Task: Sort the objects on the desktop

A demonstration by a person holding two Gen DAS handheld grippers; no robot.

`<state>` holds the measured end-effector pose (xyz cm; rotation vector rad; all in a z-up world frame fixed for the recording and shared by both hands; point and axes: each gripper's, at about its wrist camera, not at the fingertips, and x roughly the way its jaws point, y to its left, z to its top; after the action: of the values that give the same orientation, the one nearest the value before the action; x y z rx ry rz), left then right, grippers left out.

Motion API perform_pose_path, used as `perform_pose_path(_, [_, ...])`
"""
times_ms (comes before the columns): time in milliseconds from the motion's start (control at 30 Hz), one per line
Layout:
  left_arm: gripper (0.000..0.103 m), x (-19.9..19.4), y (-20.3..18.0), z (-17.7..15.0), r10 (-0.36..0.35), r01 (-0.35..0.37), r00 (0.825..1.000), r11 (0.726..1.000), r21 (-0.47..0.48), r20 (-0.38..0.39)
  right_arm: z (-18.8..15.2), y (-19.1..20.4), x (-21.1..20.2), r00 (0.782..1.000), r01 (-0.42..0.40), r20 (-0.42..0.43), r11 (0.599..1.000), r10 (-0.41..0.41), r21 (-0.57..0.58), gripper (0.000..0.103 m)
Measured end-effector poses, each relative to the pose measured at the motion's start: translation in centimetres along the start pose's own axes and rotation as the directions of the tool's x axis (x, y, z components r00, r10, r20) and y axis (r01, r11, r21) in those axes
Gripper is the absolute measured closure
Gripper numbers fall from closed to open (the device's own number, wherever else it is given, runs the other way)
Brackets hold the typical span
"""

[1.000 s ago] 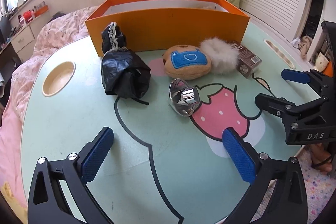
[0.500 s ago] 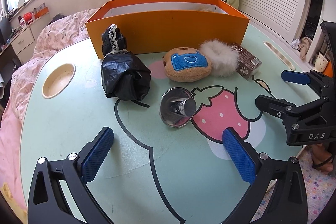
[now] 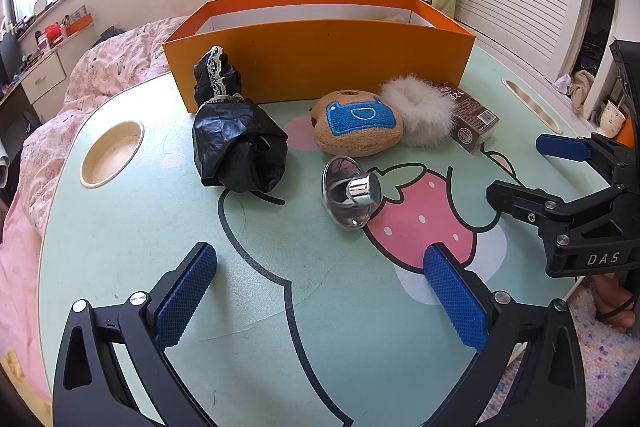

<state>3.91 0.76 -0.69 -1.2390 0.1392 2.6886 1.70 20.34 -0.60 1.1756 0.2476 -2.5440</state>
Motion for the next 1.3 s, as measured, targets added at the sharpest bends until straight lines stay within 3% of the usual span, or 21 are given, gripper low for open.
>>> perform_pose_path(300, [0.000,0.0,0.0,0.1,-0.001,0.001,1.000,1.000,-0.002,0.001,0.6,-2.1,-2.2,0.999,-0.040,0.028,0.998,0.038,0.057,0.000])
perform_pose_path(433, [0.000,0.0,0.0,0.1,0.000,0.000,1.000,1.000,-0.002,0.001,3.3,-2.7,-4.9,0.991,-0.082,0.107,0.995,0.076,0.052,0.000])
perform_pose_path(567, [0.000,0.0,0.0,0.1,-0.001,0.001,1.000,1.000,-0.001,0.002,8.0,-3.3,-5.7,0.979,-0.184,0.108,0.979,0.174,0.088,0.006])
perform_pose_path(767, [0.000,0.0,0.0,0.1,-0.001,0.001,1.000,1.000,-0.001,0.002,14.4,-1.5,-3.7,0.956,-0.291,0.015,0.949,0.291,0.122,0.021])
perform_pose_path(833, [0.000,0.0,0.0,0.1,-0.001,0.001,1.000,1.000,-0.001,0.002,15.8,-0.4,-2.6,0.953,-0.299,-0.024,0.948,0.304,0.106,0.022])
perform_pose_path(967, [0.000,0.0,0.0,0.2,-0.002,0.002,1.000,1.000,-0.002,0.003,17.7,0.1,0.8,0.921,-0.342,-0.142,0.928,0.362,0.146,0.022])
perform_pose_path(1067, [0.000,-0.1,0.1,0.3,-0.003,0.003,1.000,1.000,-0.001,0.005,18.5,-0.1,3.1,0.904,-0.328,-0.218,0.924,0.368,0.198,0.032])
perform_pose_path(1200, [0.000,-0.1,0.1,0.4,-0.004,0.004,1.000,1.000,-0.001,0.007,18.8,0.4,5.7,0.877,-0.291,-0.319,0.925,0.360,0.243,0.033])
perform_pose_path(1300, [0.000,-0.1,0.1,0.4,-0.004,0.004,1.000,1.000,-0.001,0.007,18.3,0.9,7.7,0.876,-0.192,-0.390,0.947,0.284,0.259,0.037])
